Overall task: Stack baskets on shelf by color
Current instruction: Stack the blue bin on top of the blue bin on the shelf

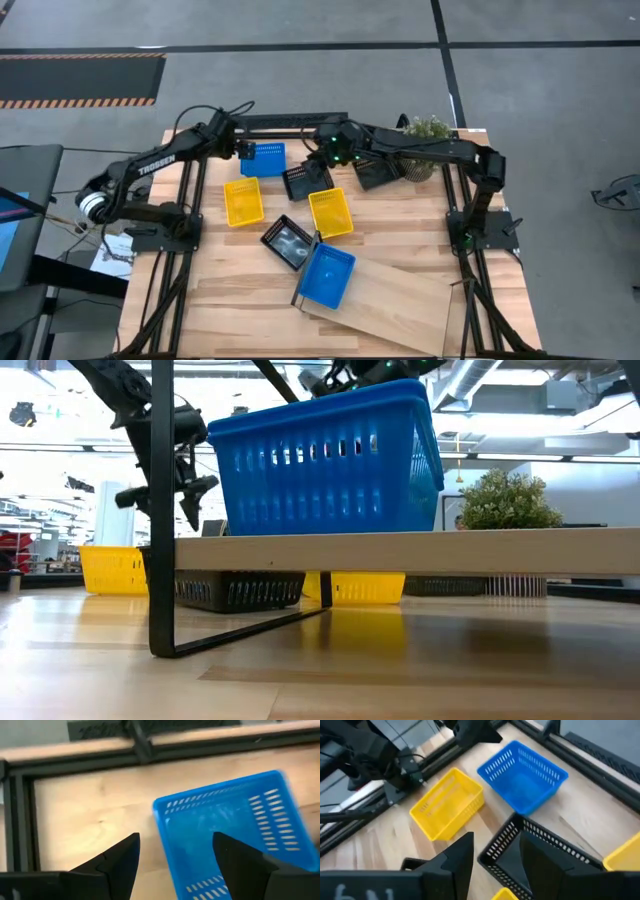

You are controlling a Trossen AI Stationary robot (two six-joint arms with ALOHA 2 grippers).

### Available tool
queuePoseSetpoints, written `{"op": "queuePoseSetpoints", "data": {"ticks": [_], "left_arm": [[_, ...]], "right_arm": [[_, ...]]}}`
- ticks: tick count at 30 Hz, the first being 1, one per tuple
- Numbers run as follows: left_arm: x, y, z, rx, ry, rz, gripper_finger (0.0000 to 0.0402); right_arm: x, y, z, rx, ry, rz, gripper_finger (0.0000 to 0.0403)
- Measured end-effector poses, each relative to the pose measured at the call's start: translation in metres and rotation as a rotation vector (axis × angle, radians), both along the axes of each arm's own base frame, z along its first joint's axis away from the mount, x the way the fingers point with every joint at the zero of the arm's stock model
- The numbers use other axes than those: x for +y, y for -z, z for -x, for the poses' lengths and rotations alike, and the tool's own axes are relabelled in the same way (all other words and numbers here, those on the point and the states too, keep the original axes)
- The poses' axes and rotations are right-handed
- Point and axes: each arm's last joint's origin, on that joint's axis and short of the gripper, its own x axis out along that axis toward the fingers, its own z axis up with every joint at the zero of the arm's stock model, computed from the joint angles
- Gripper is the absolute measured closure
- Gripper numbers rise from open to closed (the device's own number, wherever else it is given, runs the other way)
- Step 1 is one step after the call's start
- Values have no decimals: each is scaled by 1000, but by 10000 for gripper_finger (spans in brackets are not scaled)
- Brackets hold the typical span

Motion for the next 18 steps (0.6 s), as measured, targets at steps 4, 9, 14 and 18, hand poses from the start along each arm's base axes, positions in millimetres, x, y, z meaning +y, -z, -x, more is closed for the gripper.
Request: {"op": "queuePoseSetpoints", "data": {"ticks": [4,9,14,18], "left_arm": [[11,18,-3,-41,20,108,164],[20,33,-16,-146,93,182,164],[15,41,-38,-249,223,247,164],[9,40,-51,-280,248,224,164]], "right_arm": [[-13,-4,1,-52,62,12,227],[-26,-3,6,-29,138,31,235],[-37,2,14,16,222,-9,243],[-45,4,20,52,274,-6,236]]}}
